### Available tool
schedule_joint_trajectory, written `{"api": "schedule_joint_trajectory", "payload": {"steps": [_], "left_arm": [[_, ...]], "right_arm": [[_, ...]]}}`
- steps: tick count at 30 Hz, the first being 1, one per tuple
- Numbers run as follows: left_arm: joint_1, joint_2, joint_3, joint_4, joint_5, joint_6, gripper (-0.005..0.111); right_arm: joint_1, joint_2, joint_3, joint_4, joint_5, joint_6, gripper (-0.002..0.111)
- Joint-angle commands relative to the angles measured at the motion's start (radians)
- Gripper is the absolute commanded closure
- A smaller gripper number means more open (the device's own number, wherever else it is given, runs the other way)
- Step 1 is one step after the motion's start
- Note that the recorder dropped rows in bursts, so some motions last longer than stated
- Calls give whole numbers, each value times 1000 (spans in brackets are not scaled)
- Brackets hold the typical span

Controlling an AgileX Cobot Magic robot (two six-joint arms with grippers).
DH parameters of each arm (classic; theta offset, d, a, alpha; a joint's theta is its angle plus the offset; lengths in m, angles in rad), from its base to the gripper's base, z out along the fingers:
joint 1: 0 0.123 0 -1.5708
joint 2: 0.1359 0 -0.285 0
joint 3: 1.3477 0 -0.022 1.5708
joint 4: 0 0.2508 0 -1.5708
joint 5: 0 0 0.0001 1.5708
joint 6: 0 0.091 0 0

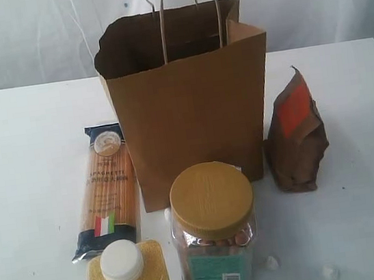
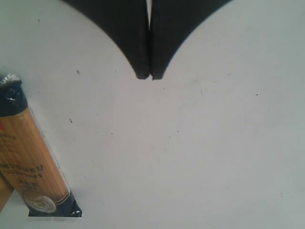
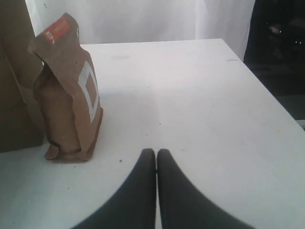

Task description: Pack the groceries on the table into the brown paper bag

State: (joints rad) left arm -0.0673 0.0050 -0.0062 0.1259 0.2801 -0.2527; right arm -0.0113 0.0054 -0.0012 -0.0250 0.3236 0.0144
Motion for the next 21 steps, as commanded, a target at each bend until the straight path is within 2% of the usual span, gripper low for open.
{"api": "schedule_joint_trajectory", "payload": {"steps": [1,7,8,10,12,19,21], "left_arm": [[-5,-5,6,0,0,-1,107],[-5,-5,6,12,0,19,107],[-5,-5,6,115,1,133,107],[-5,-5,6,213,1,242,107],[-5,-5,6,256,1,288,107],[-5,-5,6,284,-3,331,107],[-5,-5,6,264,-50,312,107]], "right_arm": [[1,-5,1,2,-3,-14,108],[1,-5,1,2,-3,-14,108],[1,-5,1,2,-3,-14,108],[1,-5,1,2,-3,-14,108],[1,-5,1,2,-3,-14,108],[1,-5,1,2,-3,-14,108],[1,-5,1,2,-3,-14,108]]}}
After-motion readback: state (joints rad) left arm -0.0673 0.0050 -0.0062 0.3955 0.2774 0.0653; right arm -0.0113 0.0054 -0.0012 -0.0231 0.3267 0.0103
